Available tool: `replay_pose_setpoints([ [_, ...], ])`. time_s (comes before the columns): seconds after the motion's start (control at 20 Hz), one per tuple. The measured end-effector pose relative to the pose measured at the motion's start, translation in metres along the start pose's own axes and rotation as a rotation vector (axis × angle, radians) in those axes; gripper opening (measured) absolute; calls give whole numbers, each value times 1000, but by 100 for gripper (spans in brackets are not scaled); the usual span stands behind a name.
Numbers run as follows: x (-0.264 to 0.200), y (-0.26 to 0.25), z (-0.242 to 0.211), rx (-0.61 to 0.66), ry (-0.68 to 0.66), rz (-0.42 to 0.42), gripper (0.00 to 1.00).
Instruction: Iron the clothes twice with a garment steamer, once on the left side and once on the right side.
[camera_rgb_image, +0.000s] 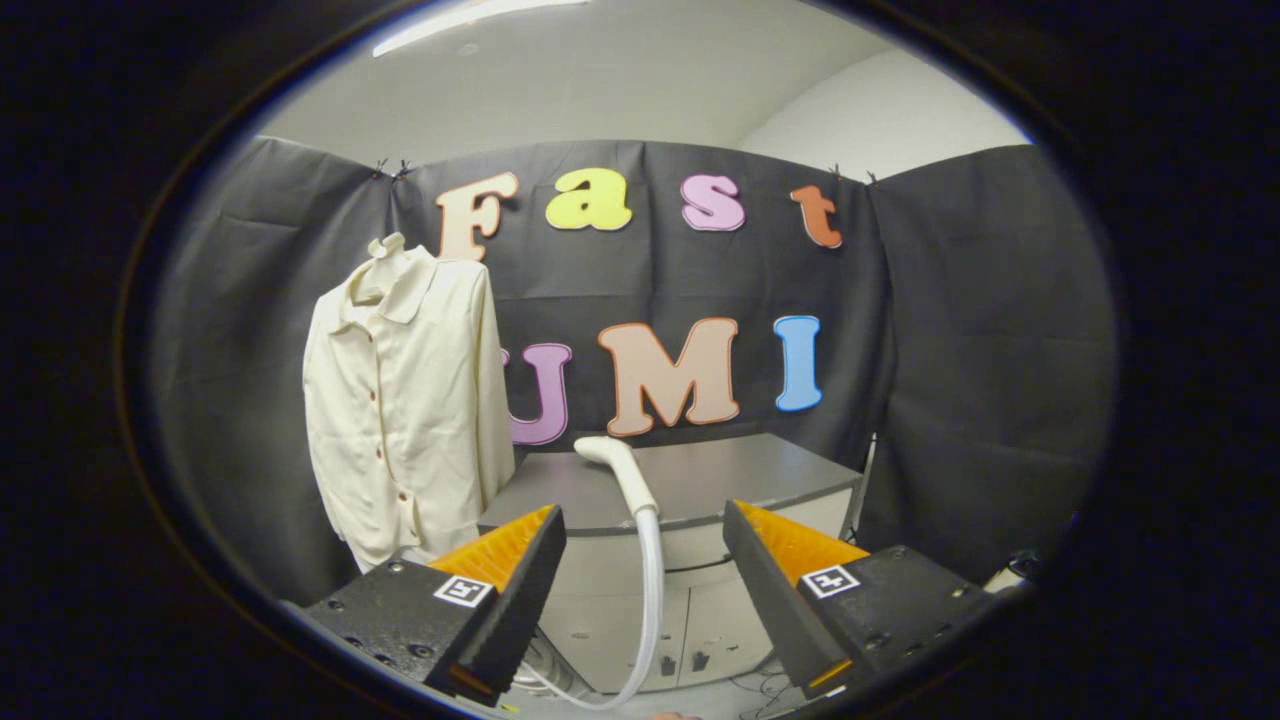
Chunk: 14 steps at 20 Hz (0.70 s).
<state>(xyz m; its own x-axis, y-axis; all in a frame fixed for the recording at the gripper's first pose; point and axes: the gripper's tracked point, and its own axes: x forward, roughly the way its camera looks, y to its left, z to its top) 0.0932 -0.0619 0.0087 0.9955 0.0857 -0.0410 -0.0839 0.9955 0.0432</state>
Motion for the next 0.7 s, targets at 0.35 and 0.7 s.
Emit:
replay_pose_setpoints([
  [0.35,75,22,5,-48,37,125,97],
  [0.7,161,33,11,-49,94,169,97],
])
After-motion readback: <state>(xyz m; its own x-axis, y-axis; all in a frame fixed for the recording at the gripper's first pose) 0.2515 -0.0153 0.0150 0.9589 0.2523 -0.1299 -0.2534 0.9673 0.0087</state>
